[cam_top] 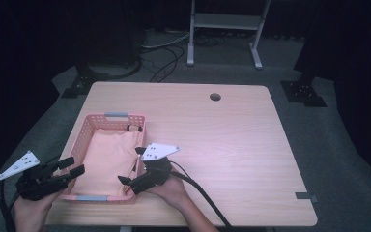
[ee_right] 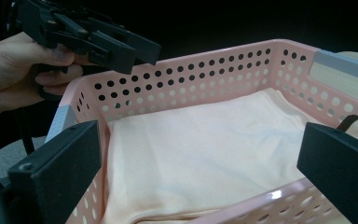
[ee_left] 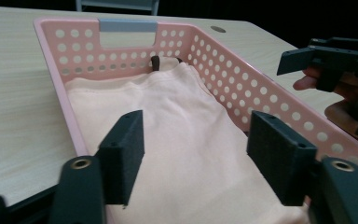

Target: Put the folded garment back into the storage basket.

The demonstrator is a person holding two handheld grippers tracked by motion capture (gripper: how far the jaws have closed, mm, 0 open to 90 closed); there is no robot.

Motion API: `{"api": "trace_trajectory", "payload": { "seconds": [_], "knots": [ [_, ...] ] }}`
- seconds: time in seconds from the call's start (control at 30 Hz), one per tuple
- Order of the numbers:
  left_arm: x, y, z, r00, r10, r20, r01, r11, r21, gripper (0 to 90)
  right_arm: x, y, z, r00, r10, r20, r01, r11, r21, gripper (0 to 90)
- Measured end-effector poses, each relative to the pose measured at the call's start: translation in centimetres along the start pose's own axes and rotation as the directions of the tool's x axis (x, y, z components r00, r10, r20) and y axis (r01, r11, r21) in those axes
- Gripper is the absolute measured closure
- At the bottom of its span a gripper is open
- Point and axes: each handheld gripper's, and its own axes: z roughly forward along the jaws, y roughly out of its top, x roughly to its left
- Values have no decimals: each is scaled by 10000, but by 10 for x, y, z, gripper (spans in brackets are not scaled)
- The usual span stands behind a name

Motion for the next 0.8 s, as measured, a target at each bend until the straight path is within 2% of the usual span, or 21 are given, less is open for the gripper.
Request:
{"api": "trace_trajectory", "payload": {
  "seconds": [0.13, 0.3, 0.57, 0.63, 0.7, 0.8],
  "knots": [
    [0, 1, 0, 9999, 13, 171, -10, 9999, -162, 305, 0, -1, 0, 10000, 24, -22, -24, 10000, 59, 0],
    [0, 2, 0, 10000, 65, 45, -63, 9993, -364, 206, 1, -2, 2, 10000, 7, -27, -7, 10000, 72, 0],
    [-5, 3, 0, 9981, 622, -29, -622, 9958, -667, 100, 1, -2, 1, 10000, 19, -73, -18, 10000, 59, 0],
    [-7, 4, 0, 9977, 672, -127, -680, 9948, -754, 95, 1, -2, 2, 9999, 44, -94, -43, 10000, 66, 0],
    [-8, 4, -1, 9973, 650, -337, -678, 9936, -908, 18, 1, -2, 1, 10000, 11, -82, -10, 10000, 58, 0],
    [-9, 4, -2, 9962, 563, -669, -638, 9911, -1164, 0, 1, -2, 0, 10000, 28, -79, -28, 10000, 2, 0]
  ]
}}
